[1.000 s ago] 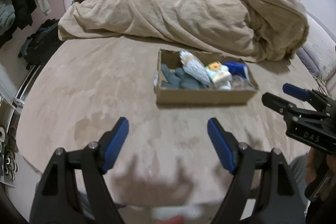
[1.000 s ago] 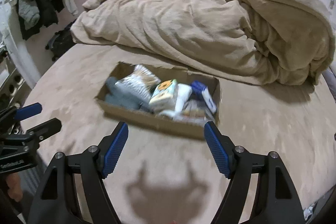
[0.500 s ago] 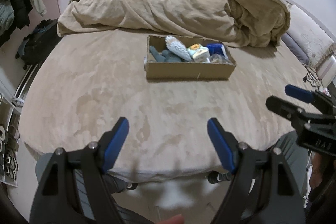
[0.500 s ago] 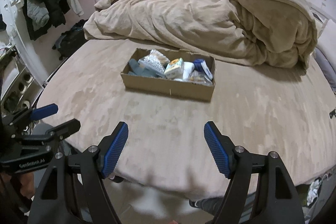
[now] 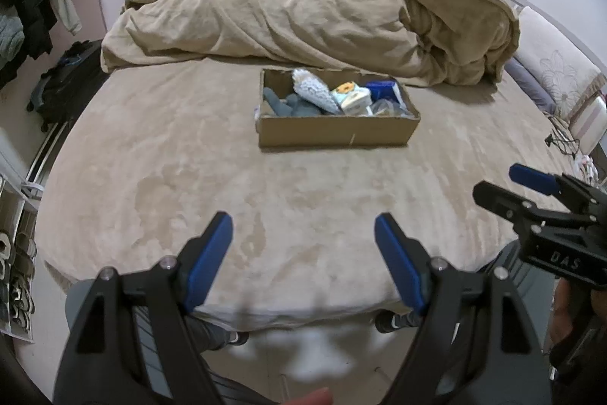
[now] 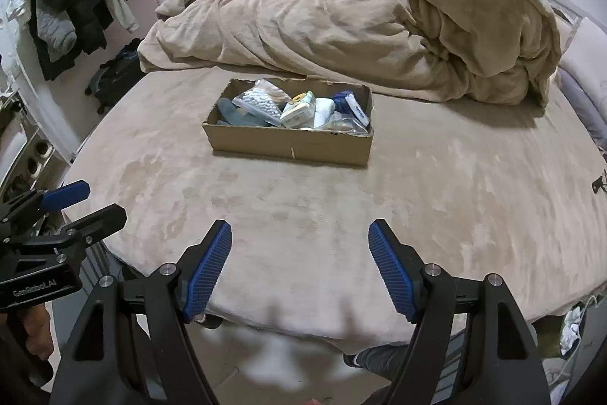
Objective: Organize objects
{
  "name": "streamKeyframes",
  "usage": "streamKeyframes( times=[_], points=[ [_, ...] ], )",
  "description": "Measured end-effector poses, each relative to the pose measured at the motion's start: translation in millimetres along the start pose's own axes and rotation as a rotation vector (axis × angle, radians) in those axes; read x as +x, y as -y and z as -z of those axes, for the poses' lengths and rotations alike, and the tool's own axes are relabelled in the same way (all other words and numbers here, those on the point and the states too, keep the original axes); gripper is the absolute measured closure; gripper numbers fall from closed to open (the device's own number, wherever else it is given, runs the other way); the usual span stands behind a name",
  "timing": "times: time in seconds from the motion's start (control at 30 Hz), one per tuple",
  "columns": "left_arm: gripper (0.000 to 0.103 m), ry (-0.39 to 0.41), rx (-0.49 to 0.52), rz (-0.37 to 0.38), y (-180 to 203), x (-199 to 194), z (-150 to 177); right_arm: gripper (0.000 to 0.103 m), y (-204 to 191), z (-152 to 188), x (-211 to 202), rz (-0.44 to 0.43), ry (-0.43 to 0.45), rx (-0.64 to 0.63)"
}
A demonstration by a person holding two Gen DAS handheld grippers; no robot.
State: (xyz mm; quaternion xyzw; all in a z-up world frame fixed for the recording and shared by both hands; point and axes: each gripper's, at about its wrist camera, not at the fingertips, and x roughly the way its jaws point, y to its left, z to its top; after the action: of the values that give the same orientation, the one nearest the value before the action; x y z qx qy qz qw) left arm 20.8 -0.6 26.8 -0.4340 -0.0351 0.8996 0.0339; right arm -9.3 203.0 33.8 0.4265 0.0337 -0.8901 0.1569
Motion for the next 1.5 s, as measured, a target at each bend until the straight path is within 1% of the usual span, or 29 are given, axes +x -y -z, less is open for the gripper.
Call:
streamKeyframes(
  times=[0.37, 1.0, 1.2, 1.5],
  points=[
    [0.024, -0.001, 0.0, -0.001, 1.3, 2.1, 0.4, 0.025, 6.0, 2.8, 6.1, 0.0, -0.005, 0.017],
    [0.024, 0.022, -0.005, -0.001, 1.1, -1.5, -2.3, 0.025, 8.3, 1.9, 7.8, -0.006, -0.01, 0.024],
    [0.024, 0.008, -0.012, 0.01, 1.8, 1.6, -2.1, 0.025, 7.2, 3.7, 8.9, -0.009, -0.011, 0.025],
    [0.024, 0.011, -0.01, 0.005, 2.7, 1.7, -1.7, 0.025, 7.8, 3.2, 8.7, -0.009, -0.012, 0.026]
  ],
)
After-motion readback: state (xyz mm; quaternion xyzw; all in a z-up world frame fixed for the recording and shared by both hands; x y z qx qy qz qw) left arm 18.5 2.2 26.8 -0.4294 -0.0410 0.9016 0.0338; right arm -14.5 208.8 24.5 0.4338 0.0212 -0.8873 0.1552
